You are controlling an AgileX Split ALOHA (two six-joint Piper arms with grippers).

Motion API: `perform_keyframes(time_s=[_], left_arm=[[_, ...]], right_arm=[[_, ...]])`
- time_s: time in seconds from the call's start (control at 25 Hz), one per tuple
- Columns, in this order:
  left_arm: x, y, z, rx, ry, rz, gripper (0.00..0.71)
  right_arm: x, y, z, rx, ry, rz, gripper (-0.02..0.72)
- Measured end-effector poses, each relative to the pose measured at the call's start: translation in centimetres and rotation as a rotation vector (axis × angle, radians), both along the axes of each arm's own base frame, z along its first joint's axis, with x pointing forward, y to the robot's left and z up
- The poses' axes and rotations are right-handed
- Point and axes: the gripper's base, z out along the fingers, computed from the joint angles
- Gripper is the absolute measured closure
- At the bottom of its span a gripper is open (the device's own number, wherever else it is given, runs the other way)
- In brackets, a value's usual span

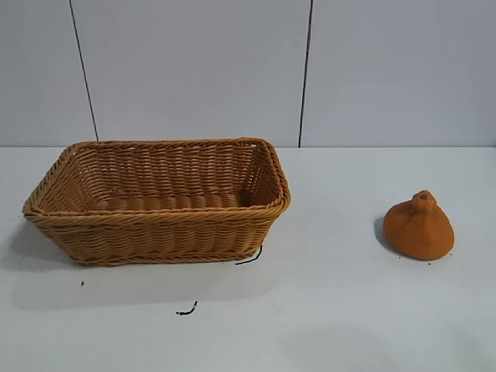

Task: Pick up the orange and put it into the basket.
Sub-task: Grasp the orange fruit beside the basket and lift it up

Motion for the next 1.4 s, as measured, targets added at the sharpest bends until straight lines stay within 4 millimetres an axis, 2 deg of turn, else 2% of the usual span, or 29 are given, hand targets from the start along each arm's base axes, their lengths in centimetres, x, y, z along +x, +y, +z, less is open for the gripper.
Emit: perform_keyframes(time_s=[0.16, 0.36, 0.56, 0.8, 0.96, 1.4], left_arm=[[0.0, 0.0, 0.0, 0.0, 0.0, 0.0, 0.071], [0.0, 0.0, 0.0, 0.0, 0.0, 0.0, 0.071], [0.0, 0.0, 0.0, 0.0, 0.0, 0.0, 0.071], [0.0, 0.0, 0.0, 0.0, 0.0, 0.0, 0.071], [0.0, 0.0, 0.0, 0.0, 0.0, 0.0, 0.071], [0.0, 0.0, 0.0, 0.0, 0.0, 0.0, 0.071]], right_arm=[[5.4, 0.0, 1.4, 0.062, 0.177, -0.033, 0.079], [13.1, -0.1, 0.7, 0.074, 0.382, -0.045, 0.079], [21.9, -0.2, -2.0, 0.089, 0.558, -0.048, 0.079], [30.0, 0.3, -5.4, 0.144, 0.658, -0.002, 0.079], [33.1, 0.7, -7.9, 0.177, 0.697, 0.03, 0.079], [36.5, 0.8, -16.9, 0.206, 0.767, 0.015, 0.079]])
